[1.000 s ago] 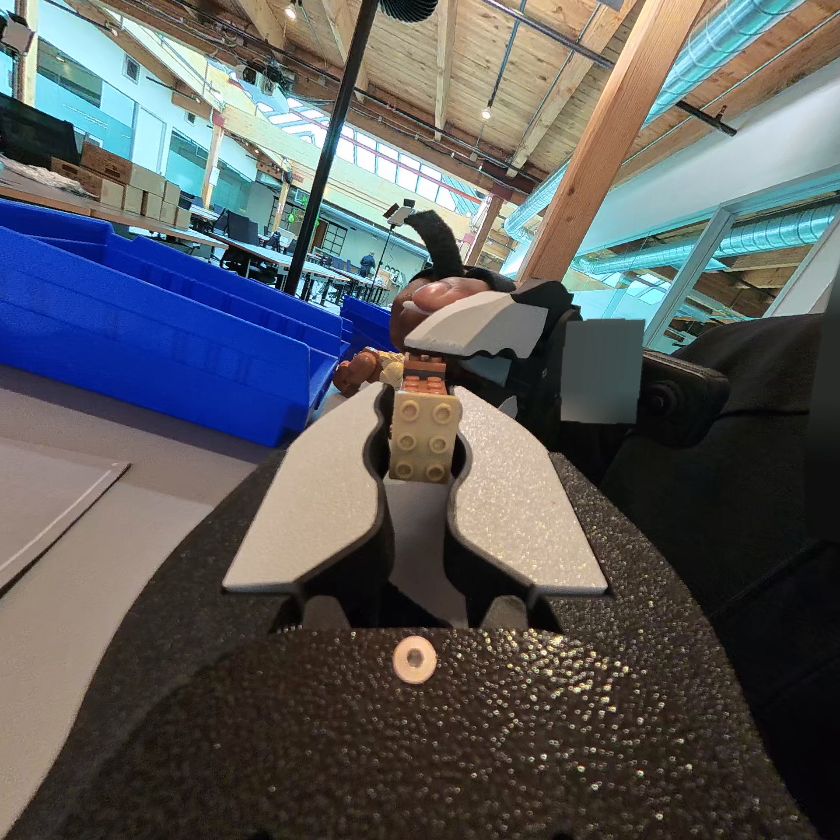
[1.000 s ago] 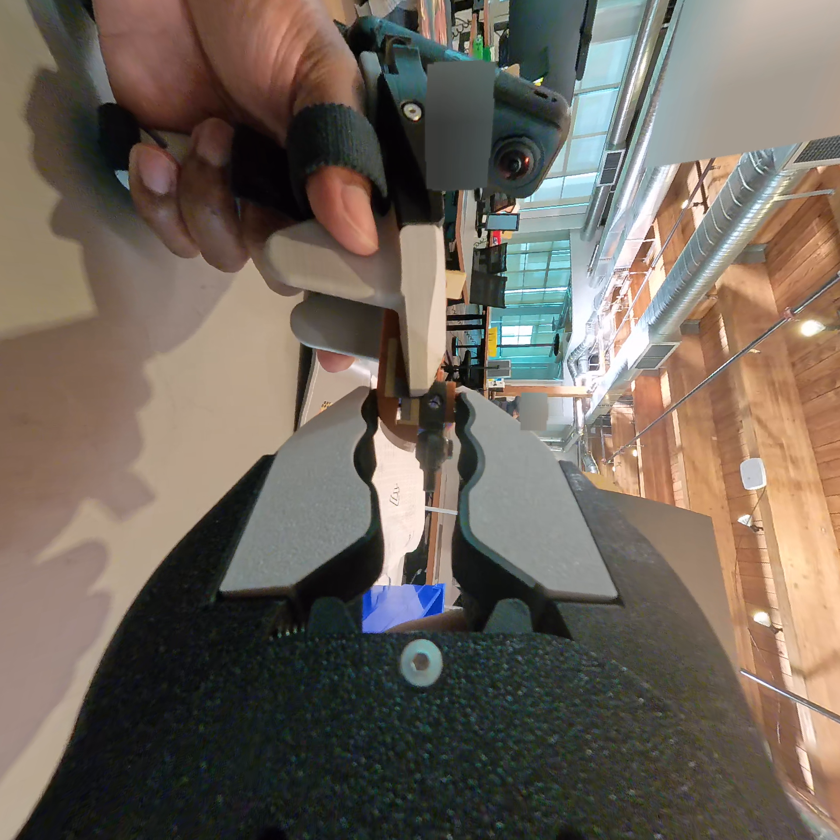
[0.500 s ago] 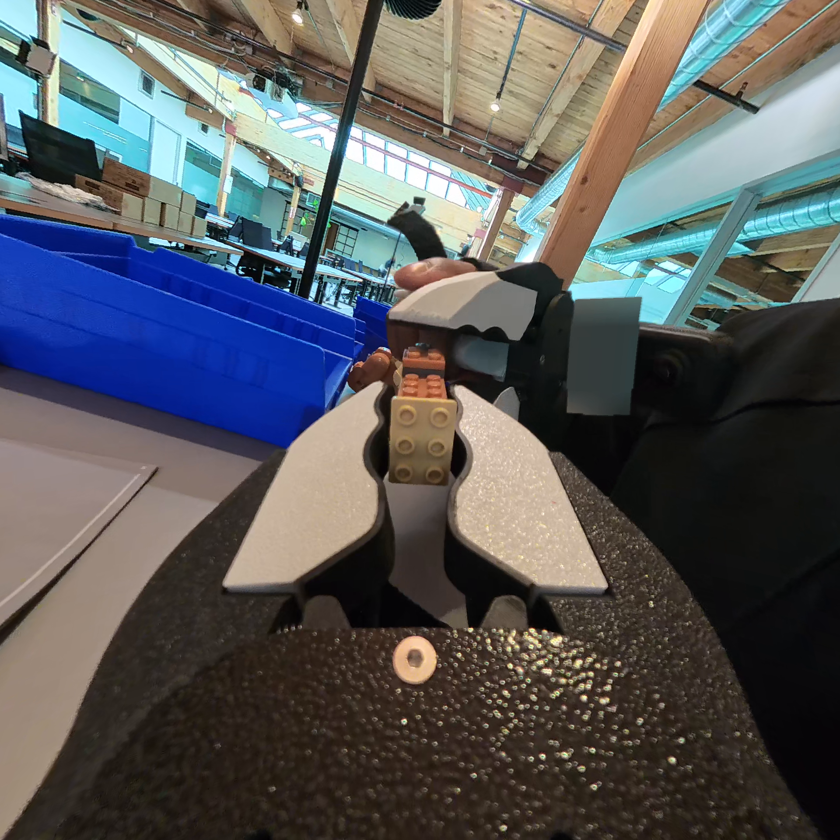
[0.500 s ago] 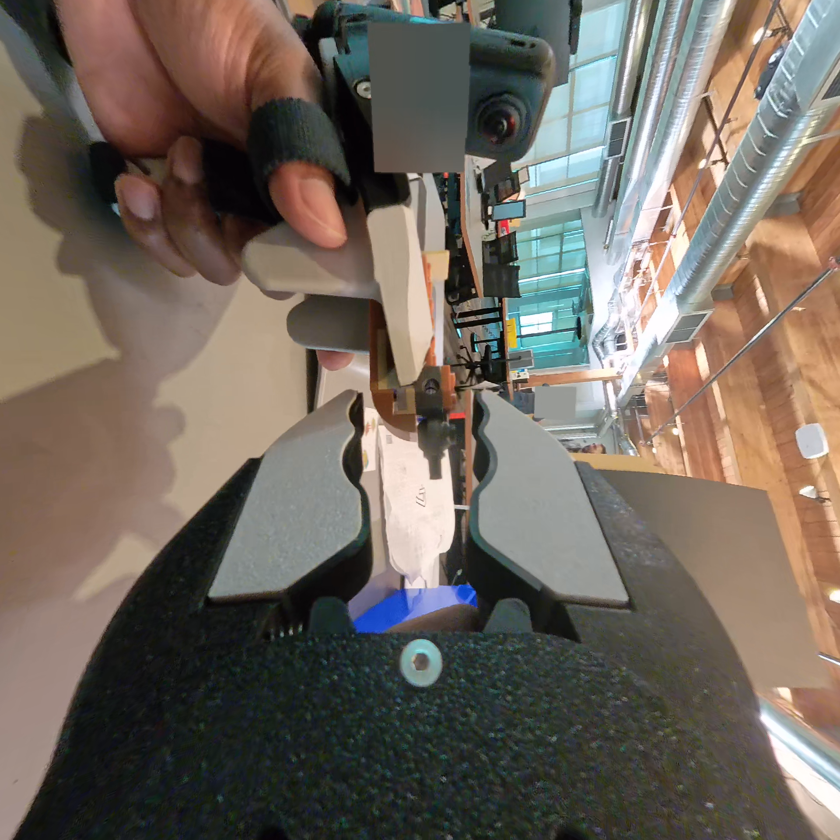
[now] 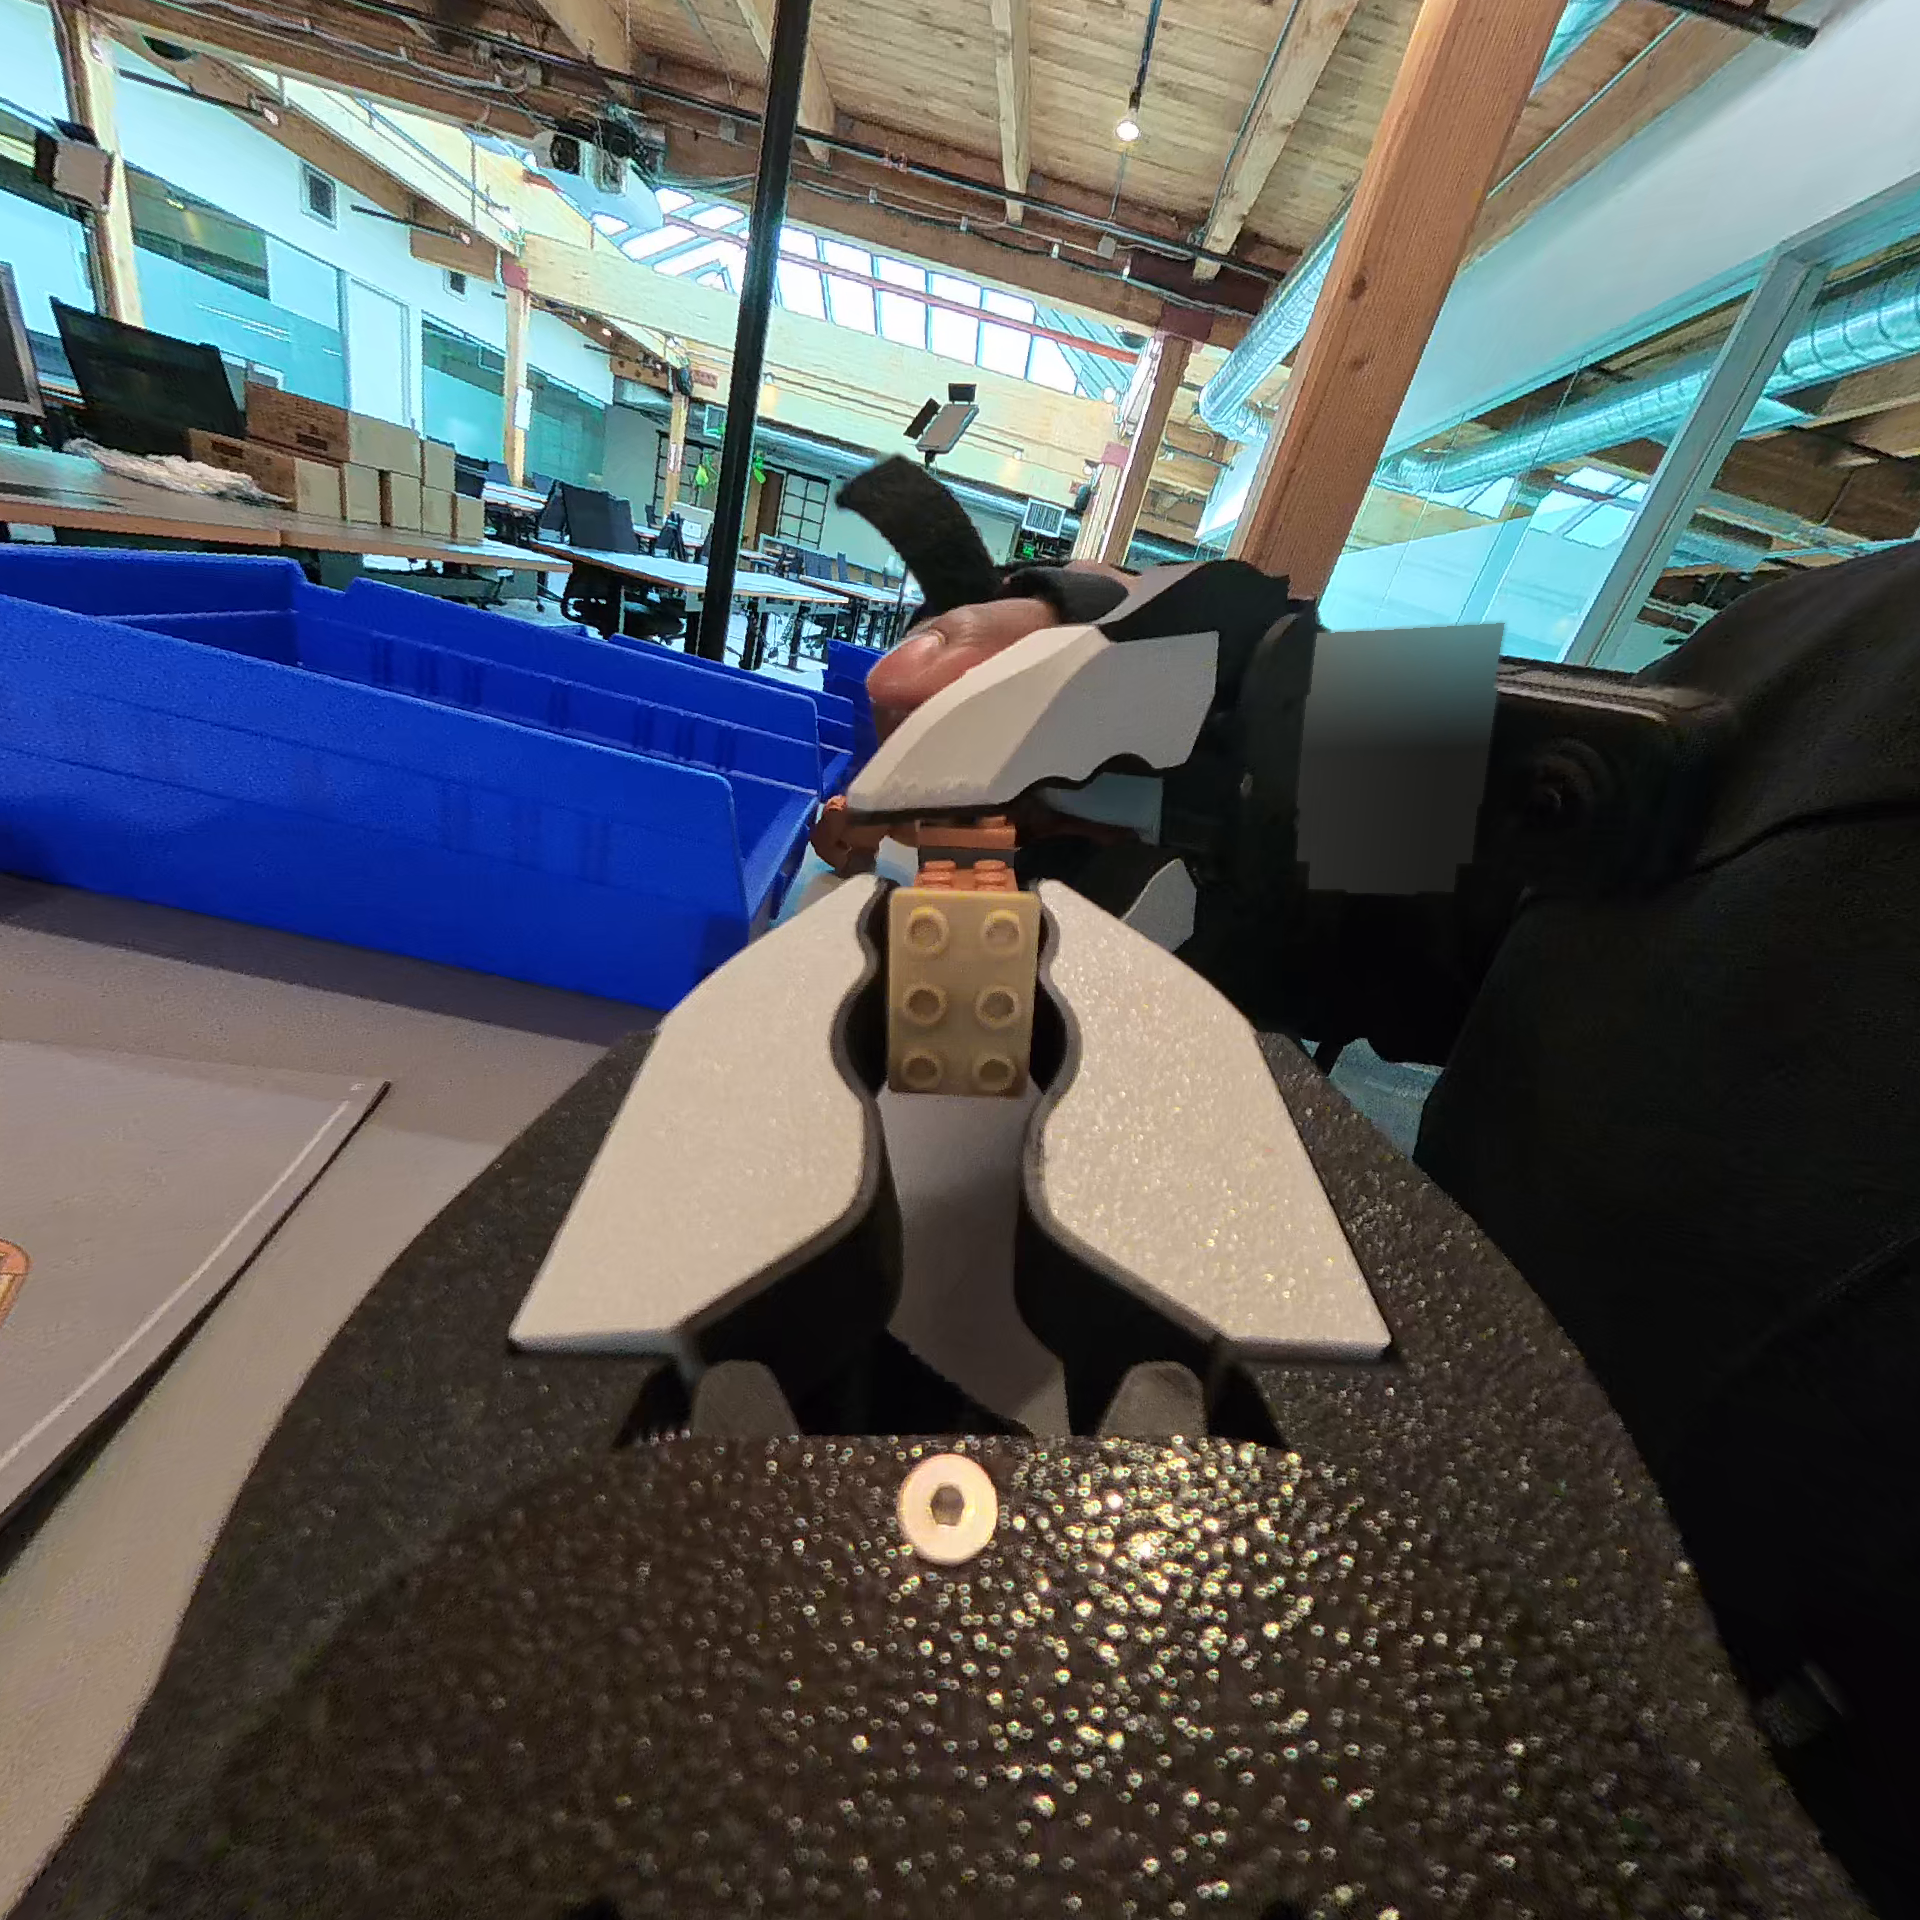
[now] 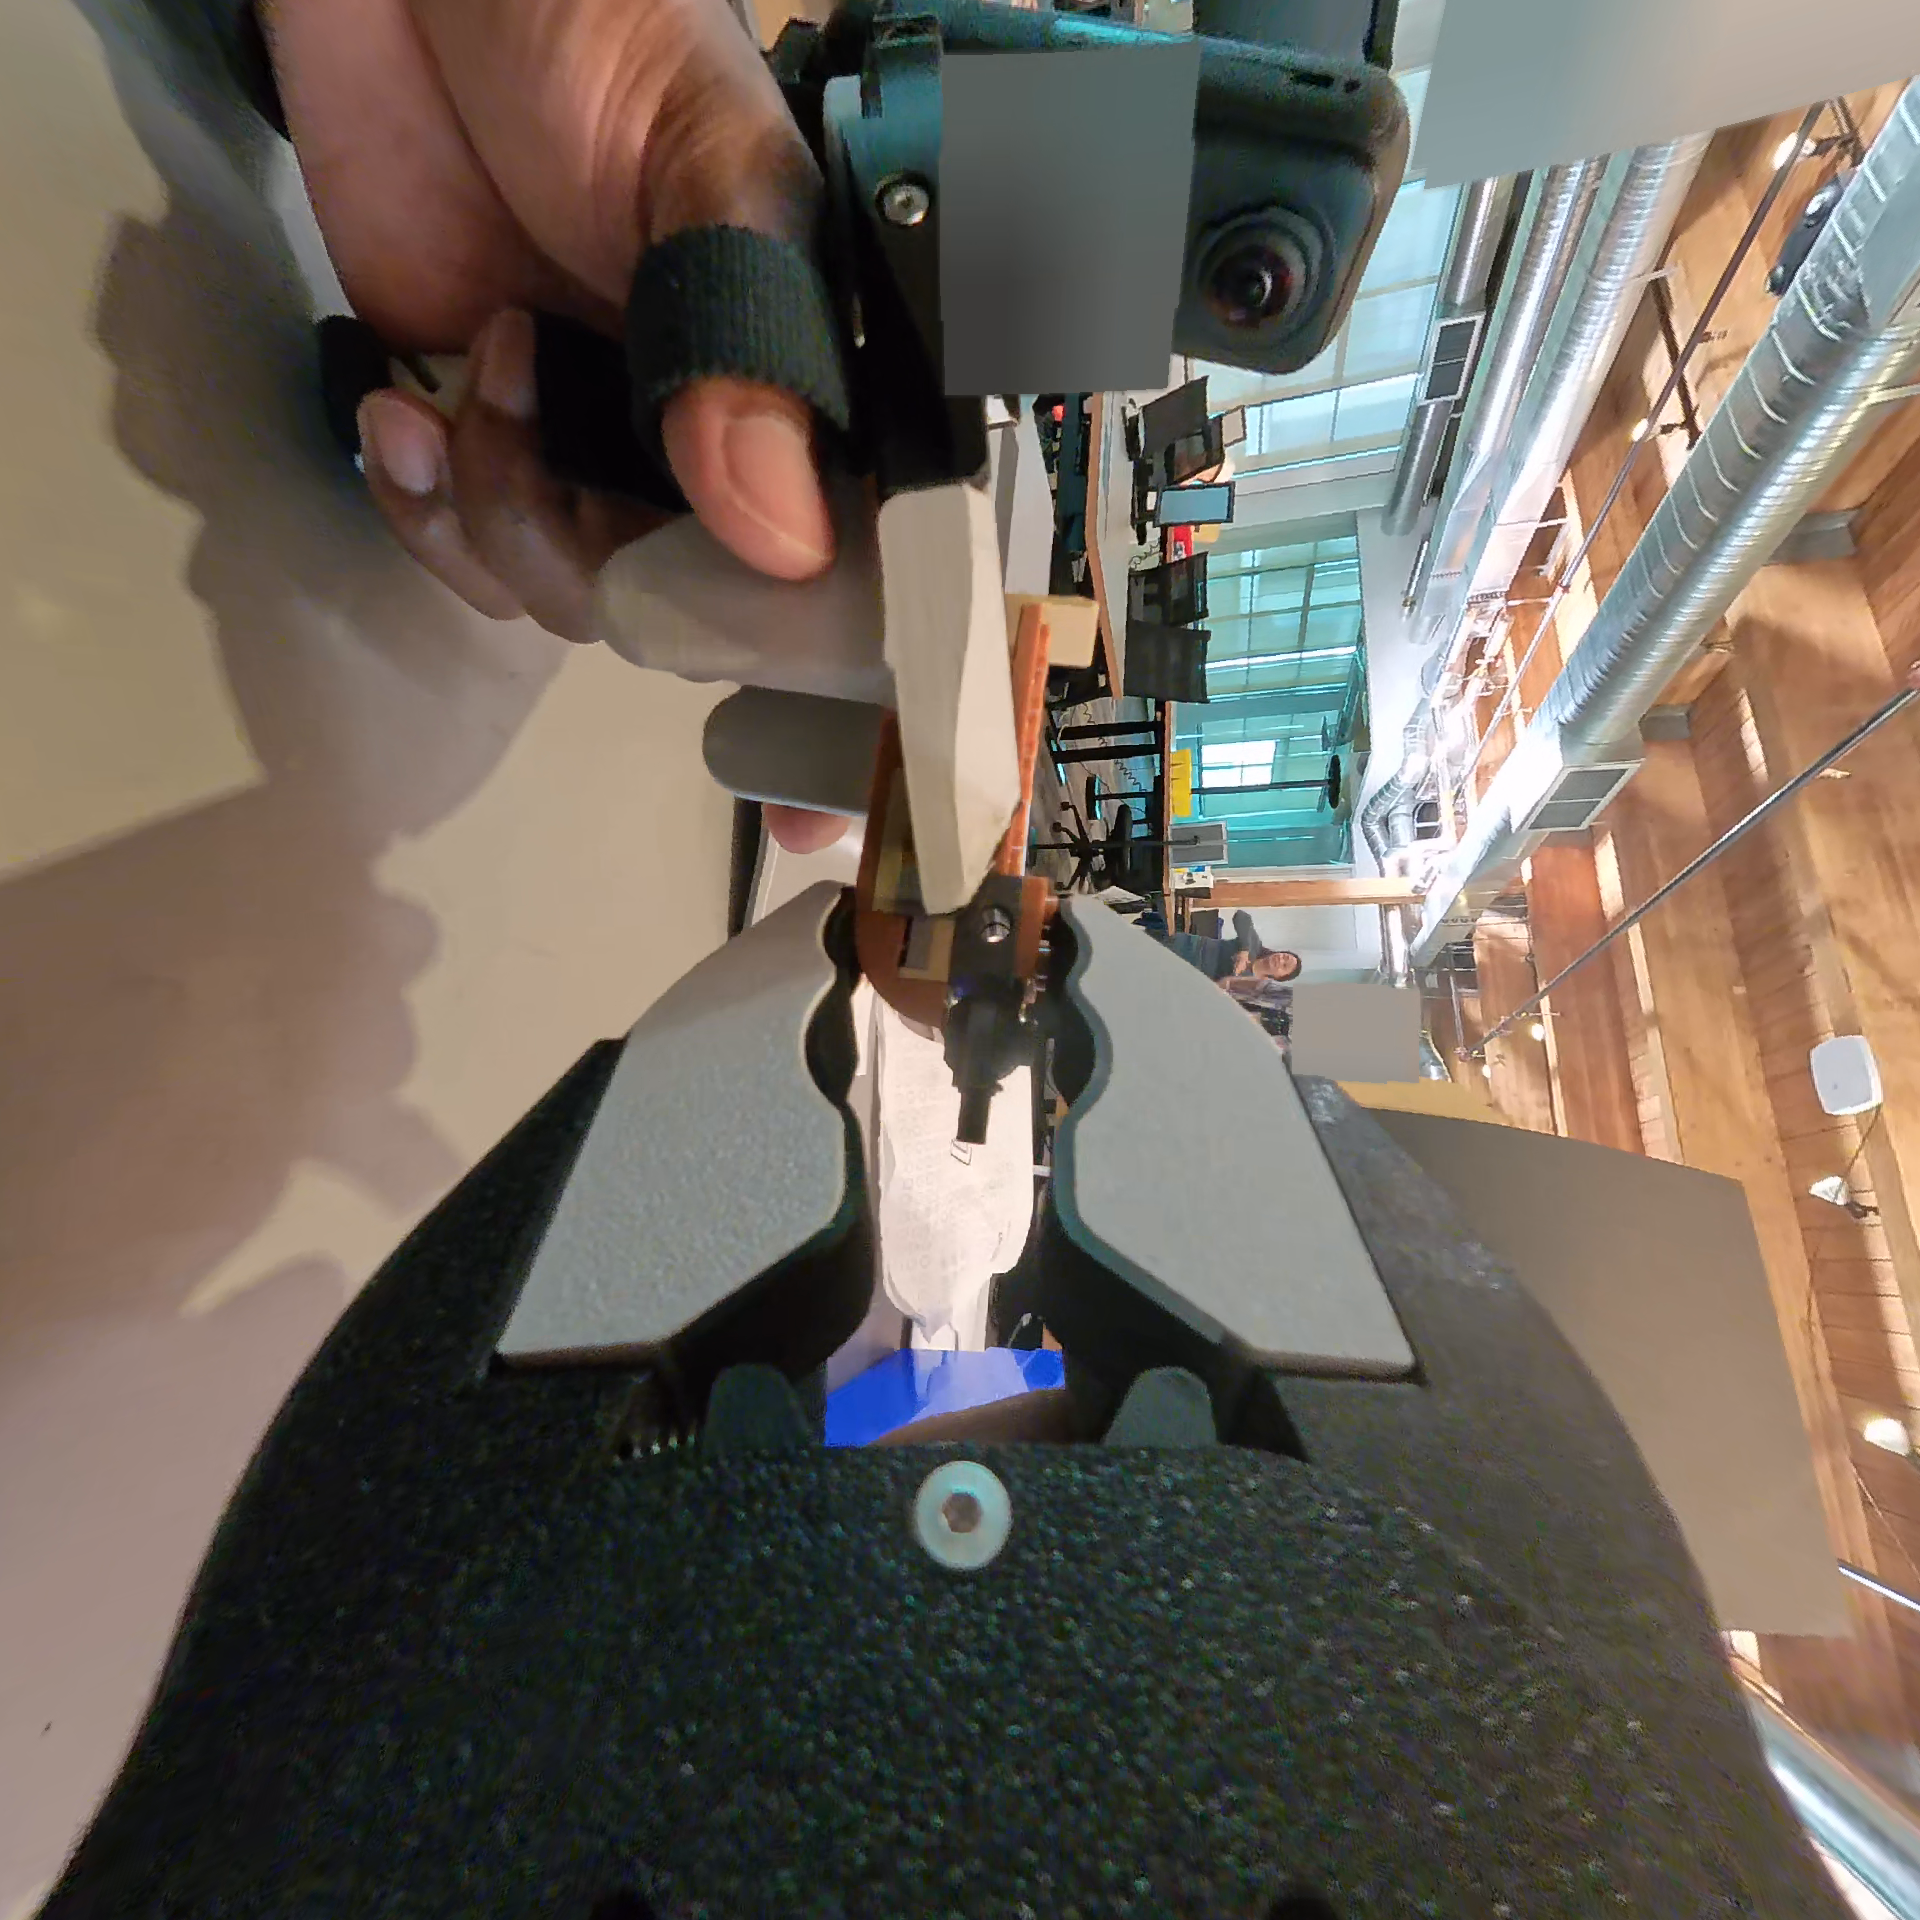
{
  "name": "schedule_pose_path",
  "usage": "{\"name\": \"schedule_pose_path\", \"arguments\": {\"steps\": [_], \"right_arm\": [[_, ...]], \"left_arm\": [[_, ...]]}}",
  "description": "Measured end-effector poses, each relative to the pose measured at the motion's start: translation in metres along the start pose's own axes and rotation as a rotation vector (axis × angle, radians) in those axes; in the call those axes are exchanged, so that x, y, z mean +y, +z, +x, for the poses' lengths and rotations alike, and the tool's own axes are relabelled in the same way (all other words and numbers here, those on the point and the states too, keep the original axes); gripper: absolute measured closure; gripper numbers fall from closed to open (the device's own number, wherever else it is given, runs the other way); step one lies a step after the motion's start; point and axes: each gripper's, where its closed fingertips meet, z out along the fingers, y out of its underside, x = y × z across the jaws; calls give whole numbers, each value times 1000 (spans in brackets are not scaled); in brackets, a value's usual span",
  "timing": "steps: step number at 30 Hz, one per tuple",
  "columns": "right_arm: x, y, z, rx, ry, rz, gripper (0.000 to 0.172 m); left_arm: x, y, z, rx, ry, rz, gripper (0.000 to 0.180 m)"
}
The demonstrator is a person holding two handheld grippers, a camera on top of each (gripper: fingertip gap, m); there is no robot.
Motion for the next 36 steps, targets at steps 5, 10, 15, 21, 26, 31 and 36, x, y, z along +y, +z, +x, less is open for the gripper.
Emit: {"name": "schedule_pose_path", "arguments": {"steps": [5, 10, 15, 21, 26, 31, 36], "right_arm": [[1, 1, 0, 6, -12, -13, 138], [2, 1, -1, 6, -23, -23, 138], [2, 4, 3, 41, 26, -8, 136], [6, -1, 19, 124, 68, 4, 125], [3, -1, 14, 107, 42, 10, 126], [-1, 0, 7, 91, 7, 23, 138], [-1, -3, 4, 41, -2, 29, 138]], "left_arm": [[0, 0, -1, -2, -9, 2, 159], [1, 0, -1, 5, -21, 8, 159], [-3, -2, -4, -8, -26, 26, 159], [-11, -7, -10, -6, -107, 84, 159], [-8, -6, -8, 0, -98, 68, 159], [-4, -4, -7, 4, -91, 46, 159], [0, -1, -4, 13, -80, 26, 159]]}}
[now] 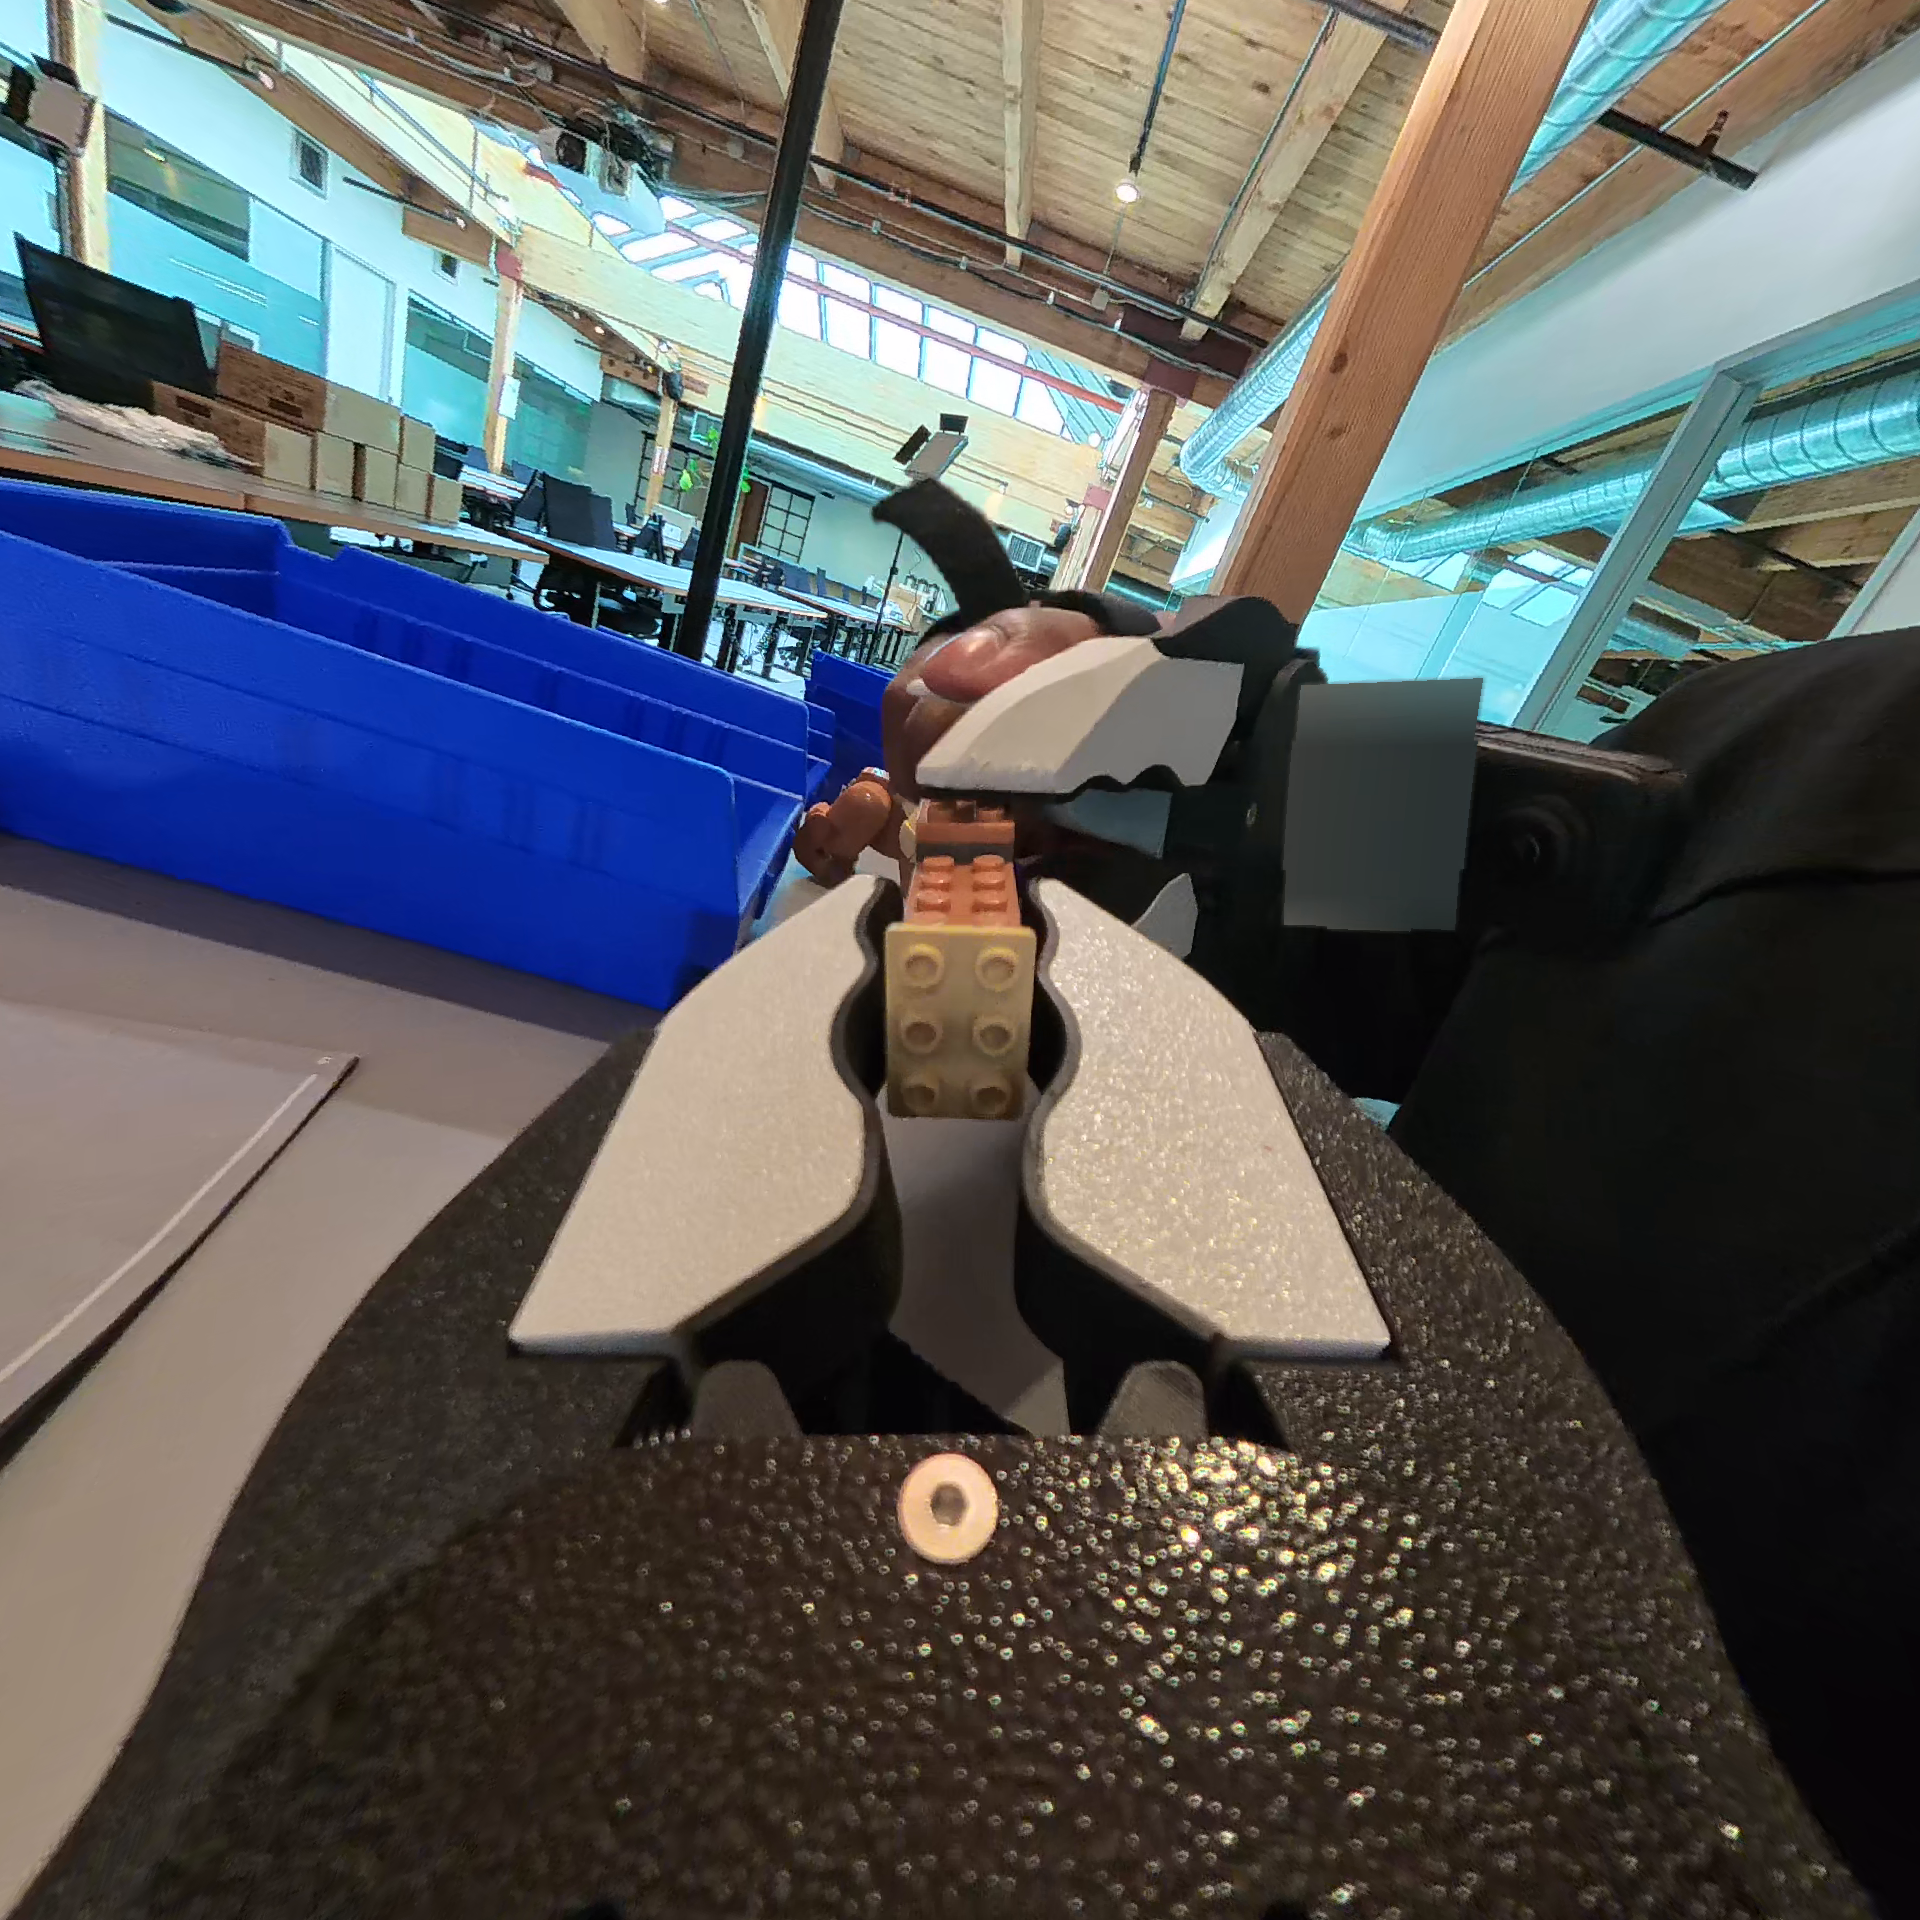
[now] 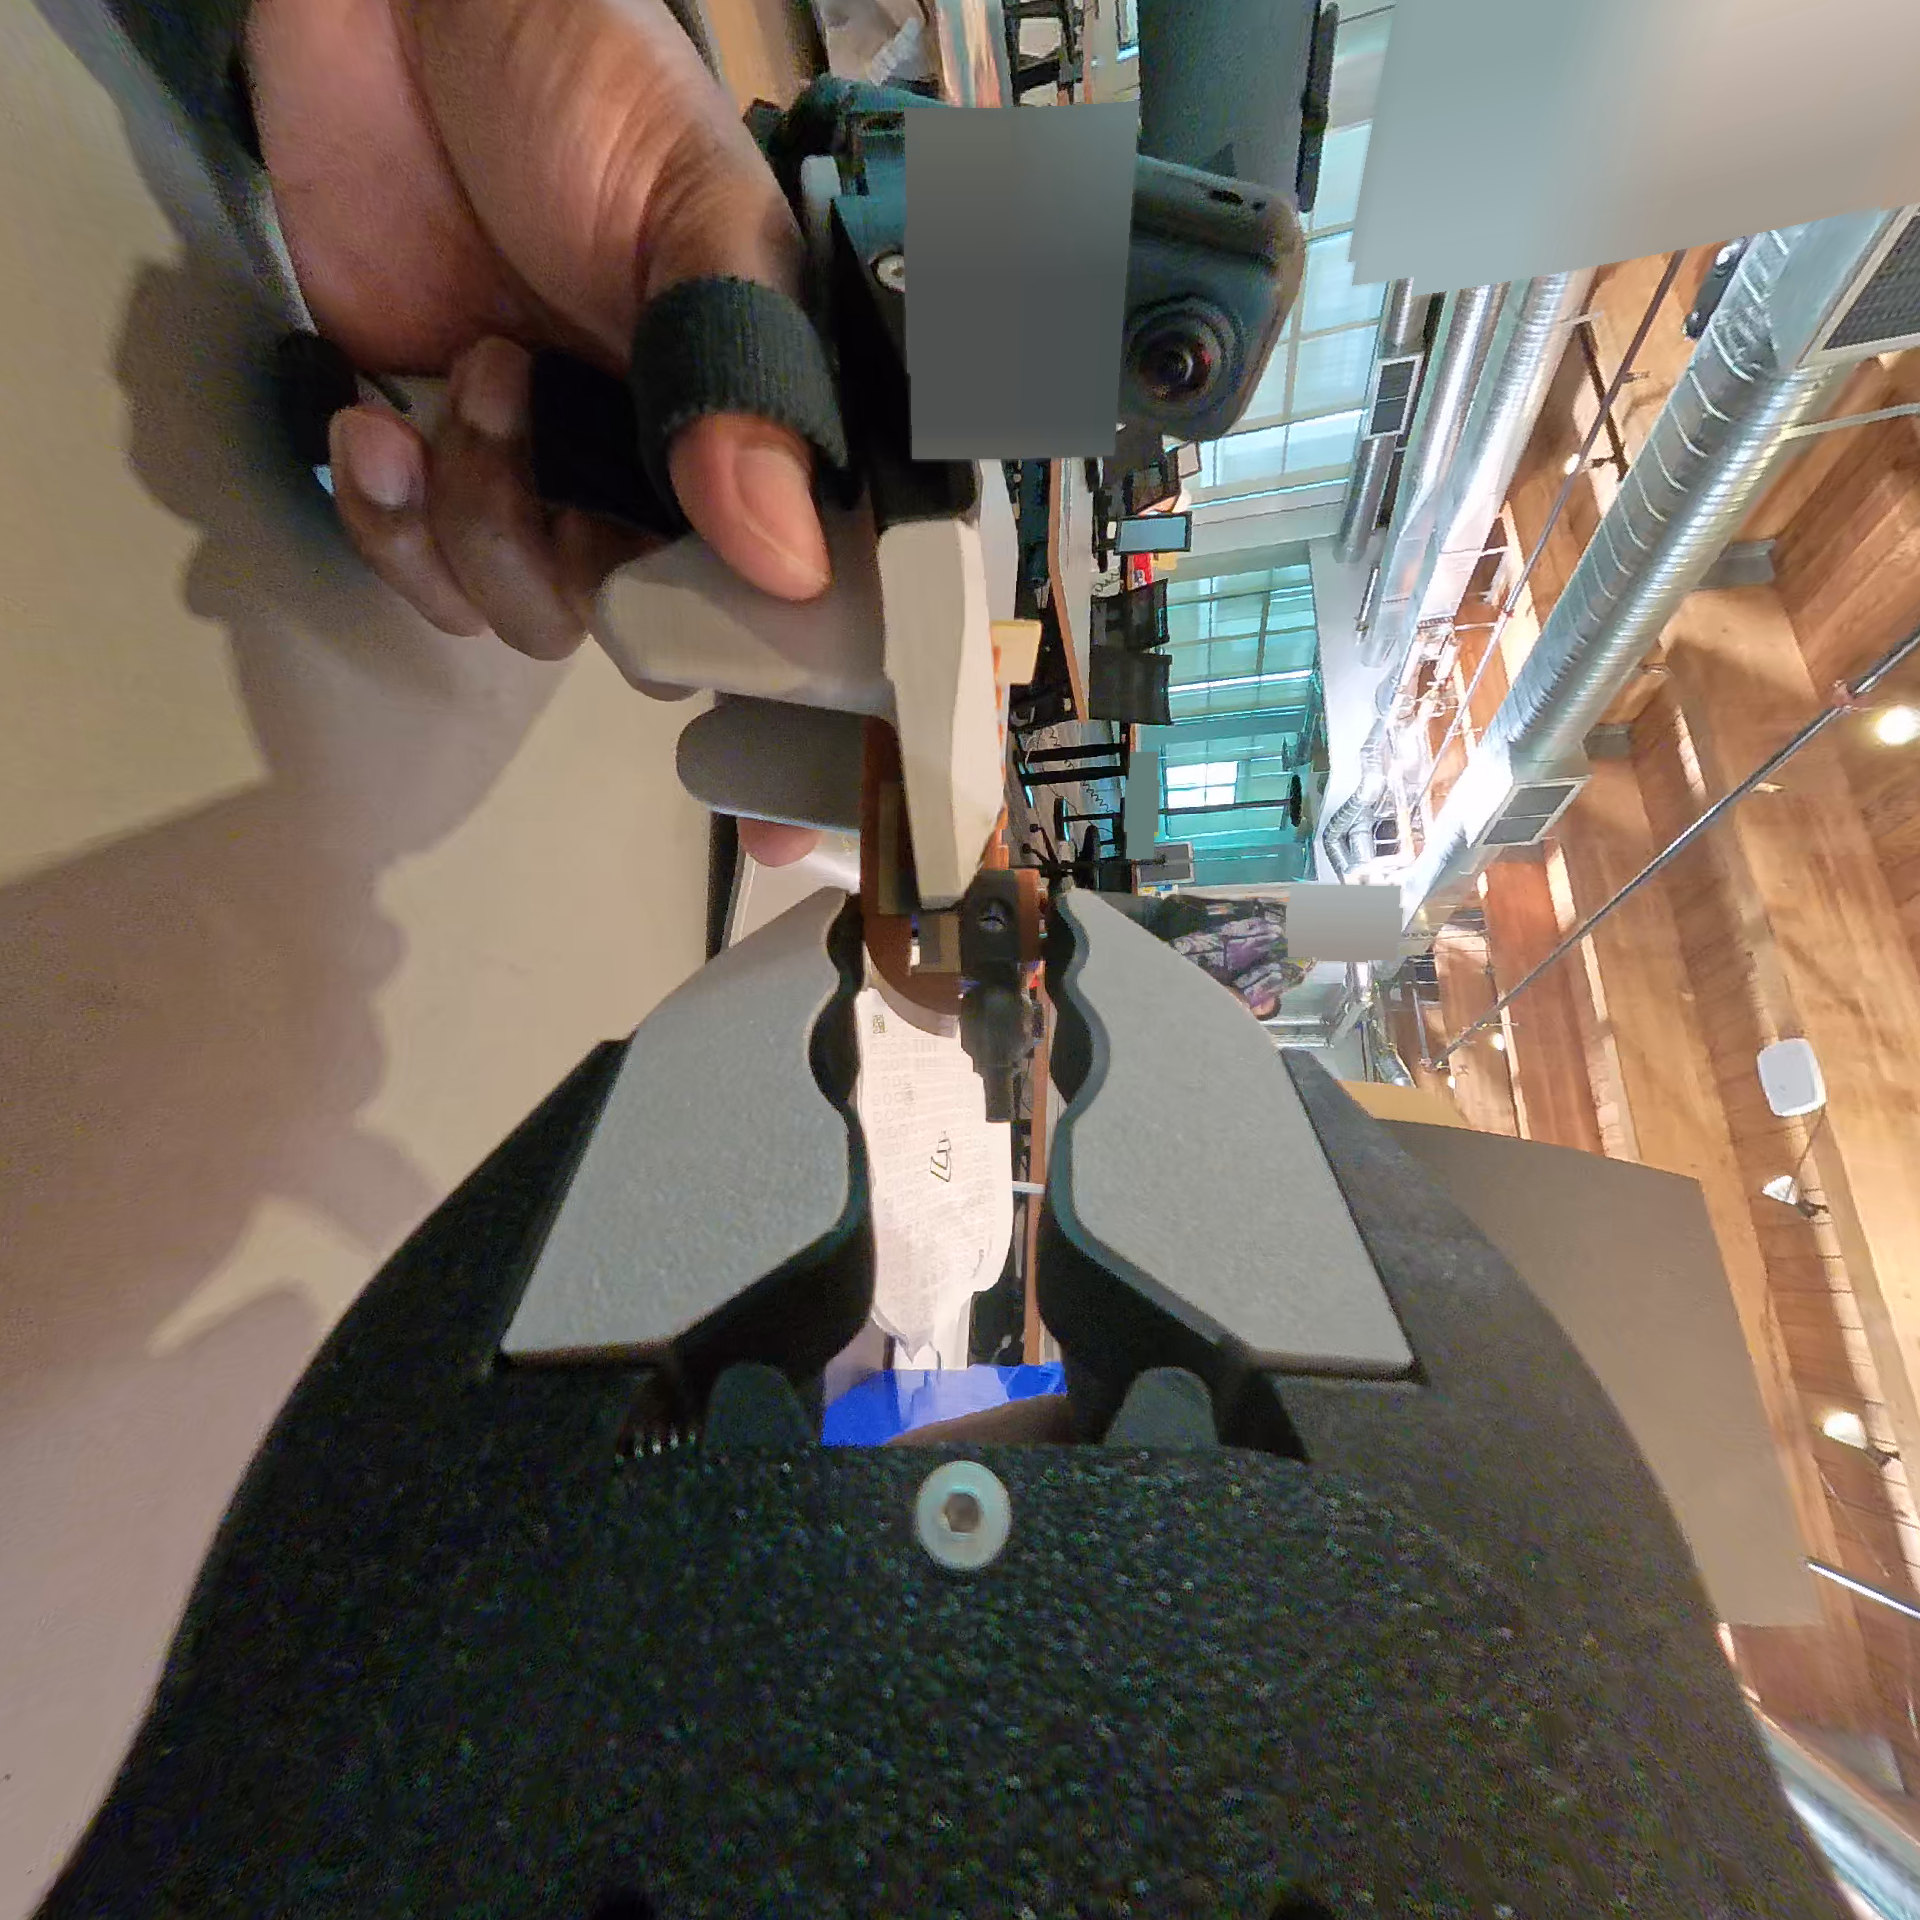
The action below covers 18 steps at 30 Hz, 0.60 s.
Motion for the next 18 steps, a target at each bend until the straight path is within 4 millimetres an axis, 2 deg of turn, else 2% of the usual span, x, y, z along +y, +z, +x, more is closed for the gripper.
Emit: {"name": "schedule_pose_path", "arguments": {"steps": [6, 9, 10, 11, 13, 15, 18], "right_arm": [[2, 0, -1, -9, -17, -21, 139], [1, 3, 1, 21, 37, -4, 138], [0, 4, -1, 20, 50, 12, 133], [-2, 3, -5, 0, 64, 39, 121], [-5, 1, -9, -43, 107, 76, 112], [-4, -2, -6, -57, 170, 100, 110], [0, -6, 3, -116, 411, 133, 115]], "left_arm": [[2, 0, 0, -4, 0, -8, 159], [-1, -1, -2, -13, -1, 9, 159], [-2, -1, -4, -19, 0, 9, 159], [-2, -2, -4, -21, 5, 9, 159], [-2, -2, -4, -23, 17, 9, 159], [-2, -3, -4, -22, 37, 2, 159], [0, -3, -2, -22, 105, -21, 159]]}}
